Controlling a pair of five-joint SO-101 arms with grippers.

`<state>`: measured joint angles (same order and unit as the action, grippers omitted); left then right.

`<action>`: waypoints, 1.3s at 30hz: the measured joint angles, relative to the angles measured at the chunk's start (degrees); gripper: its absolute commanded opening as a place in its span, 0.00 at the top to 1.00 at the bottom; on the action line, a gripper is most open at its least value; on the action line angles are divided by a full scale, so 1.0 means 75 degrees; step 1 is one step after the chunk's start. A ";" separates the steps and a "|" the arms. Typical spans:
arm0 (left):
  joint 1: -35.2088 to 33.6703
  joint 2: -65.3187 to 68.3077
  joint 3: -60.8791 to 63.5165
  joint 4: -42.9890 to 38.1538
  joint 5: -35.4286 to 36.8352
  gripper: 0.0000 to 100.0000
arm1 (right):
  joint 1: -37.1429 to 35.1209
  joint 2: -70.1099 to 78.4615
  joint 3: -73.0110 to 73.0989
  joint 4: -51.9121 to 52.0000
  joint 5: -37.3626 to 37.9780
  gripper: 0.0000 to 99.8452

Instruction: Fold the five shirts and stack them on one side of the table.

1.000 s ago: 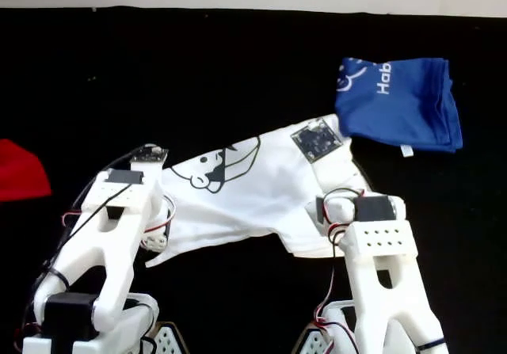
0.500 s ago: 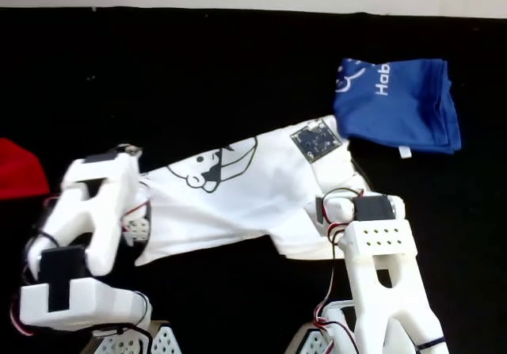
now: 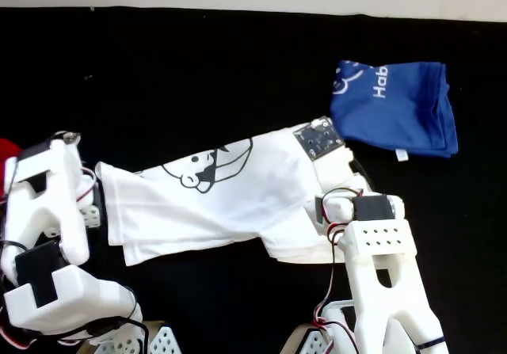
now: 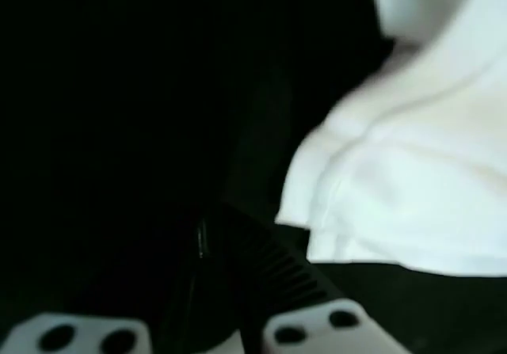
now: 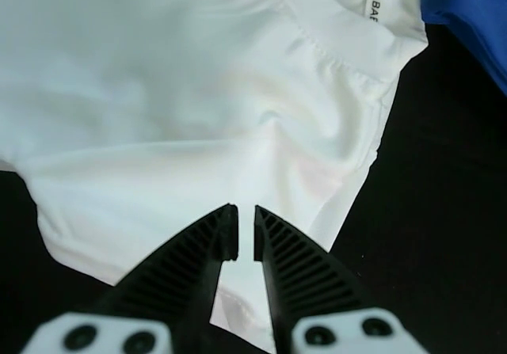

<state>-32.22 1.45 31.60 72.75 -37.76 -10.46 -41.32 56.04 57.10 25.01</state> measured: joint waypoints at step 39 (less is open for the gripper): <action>0.0469 -0.1418 0.1571 -0.1032 0.3352 0.83 | -0.0047 0.0023 0.0023 0.1360 -0.0070 0.95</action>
<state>-28.70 -9.19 43.38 65.01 -12.62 -10.81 -41.14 56.22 67.30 24.48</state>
